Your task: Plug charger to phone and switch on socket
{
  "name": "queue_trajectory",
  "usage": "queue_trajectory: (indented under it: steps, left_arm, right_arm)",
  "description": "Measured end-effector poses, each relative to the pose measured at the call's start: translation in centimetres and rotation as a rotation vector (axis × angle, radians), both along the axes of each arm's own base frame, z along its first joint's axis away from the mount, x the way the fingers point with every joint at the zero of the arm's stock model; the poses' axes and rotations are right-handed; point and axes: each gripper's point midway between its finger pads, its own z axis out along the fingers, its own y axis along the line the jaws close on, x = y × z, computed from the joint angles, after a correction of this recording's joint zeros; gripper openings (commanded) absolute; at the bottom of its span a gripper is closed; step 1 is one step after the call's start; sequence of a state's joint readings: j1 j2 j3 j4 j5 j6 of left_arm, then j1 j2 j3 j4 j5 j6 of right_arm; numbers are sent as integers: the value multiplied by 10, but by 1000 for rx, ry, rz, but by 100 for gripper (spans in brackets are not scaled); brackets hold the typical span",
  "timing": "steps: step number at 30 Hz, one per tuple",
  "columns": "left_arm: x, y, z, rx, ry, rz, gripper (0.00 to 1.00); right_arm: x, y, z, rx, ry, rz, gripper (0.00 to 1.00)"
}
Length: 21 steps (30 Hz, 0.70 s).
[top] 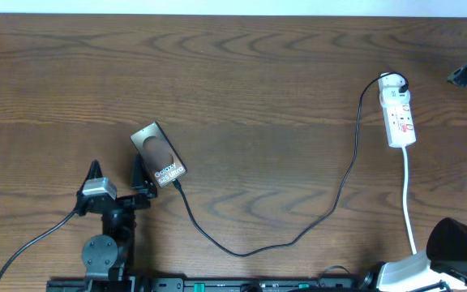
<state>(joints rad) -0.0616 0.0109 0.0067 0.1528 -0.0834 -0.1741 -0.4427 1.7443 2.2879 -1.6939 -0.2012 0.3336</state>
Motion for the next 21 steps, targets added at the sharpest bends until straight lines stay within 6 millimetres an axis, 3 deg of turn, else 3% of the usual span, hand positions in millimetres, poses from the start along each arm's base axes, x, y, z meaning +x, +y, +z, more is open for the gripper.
queue_trajectory:
  steps: [5, 21]
  left_arm:
    - [0, -1, -33, 13, 133, -5, 89]
    - [-1, -9, -38, 24, 164, -55, 90]
  right_arm:
    - [0, 0, 0, -1, 0, -1, 99]
    - [0, 0, 0, 0, 0, -1, 99]
